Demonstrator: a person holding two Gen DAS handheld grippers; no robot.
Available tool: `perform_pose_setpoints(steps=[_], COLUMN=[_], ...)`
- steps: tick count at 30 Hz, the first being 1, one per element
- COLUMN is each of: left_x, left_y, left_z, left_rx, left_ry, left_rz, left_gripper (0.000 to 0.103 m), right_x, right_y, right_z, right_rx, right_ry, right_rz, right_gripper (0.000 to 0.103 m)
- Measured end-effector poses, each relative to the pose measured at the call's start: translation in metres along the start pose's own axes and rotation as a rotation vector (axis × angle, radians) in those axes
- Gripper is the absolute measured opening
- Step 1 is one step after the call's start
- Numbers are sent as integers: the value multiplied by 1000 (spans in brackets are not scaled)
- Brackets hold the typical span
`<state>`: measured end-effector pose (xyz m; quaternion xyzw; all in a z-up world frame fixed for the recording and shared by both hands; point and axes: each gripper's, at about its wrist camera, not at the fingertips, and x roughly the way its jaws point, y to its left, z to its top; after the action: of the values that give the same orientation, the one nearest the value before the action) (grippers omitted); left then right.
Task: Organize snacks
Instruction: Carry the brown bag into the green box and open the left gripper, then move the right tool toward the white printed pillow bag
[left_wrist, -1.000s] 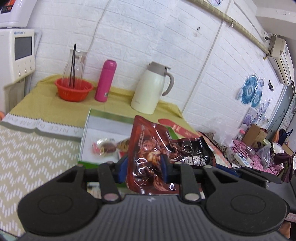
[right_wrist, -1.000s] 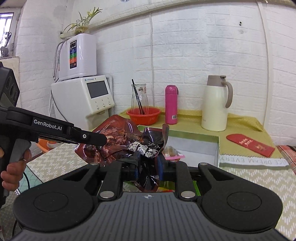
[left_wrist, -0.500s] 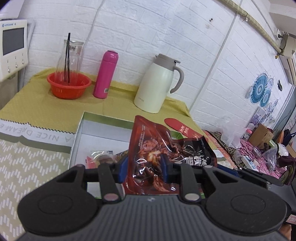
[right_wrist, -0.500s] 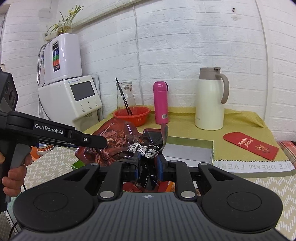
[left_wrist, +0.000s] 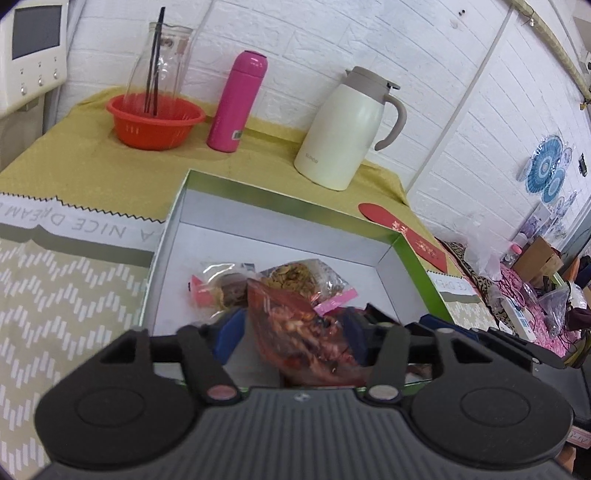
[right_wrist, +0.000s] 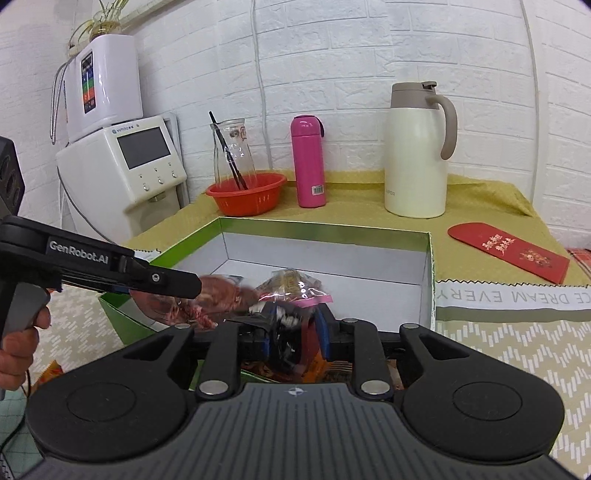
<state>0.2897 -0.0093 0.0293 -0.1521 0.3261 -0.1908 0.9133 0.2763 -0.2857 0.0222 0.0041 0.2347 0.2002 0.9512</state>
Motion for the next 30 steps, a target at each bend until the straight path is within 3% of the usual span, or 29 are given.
perform_pose_setpoints(steps=[2,3,4,5,9,19,30], left_x=[-3,-5,-7,-10,-14,-39,-98], left_y=[2,1,0,-2,-7,-14,-48], left_z=[-3,-4,-5,-7,-8,-19,-43], left_rx=[-3,1,7,21,67,60,159], left_ry=[-26,-35,-58,-93,-109,-107,-152], left_rz=[9,18,51,86,156,157,129], left_gripper=[70,84,92,93,93,93,93], right_x=[-1,-2,-3,-4,-8,-36,-95], right_y=[1,1,2,3,4,13,27], right_z=[-2,-3,-4,-5,-6,-2,0], right_rx=[-25,-34,-42,-48,-59,-63,-102], right_ry=[-12,-19,-26,-33,-39,-83,-139], right_rz=[-23,-25,-29,-39,-53,-31,-6], right_gripper=[75,81,93,102,103,103,103])
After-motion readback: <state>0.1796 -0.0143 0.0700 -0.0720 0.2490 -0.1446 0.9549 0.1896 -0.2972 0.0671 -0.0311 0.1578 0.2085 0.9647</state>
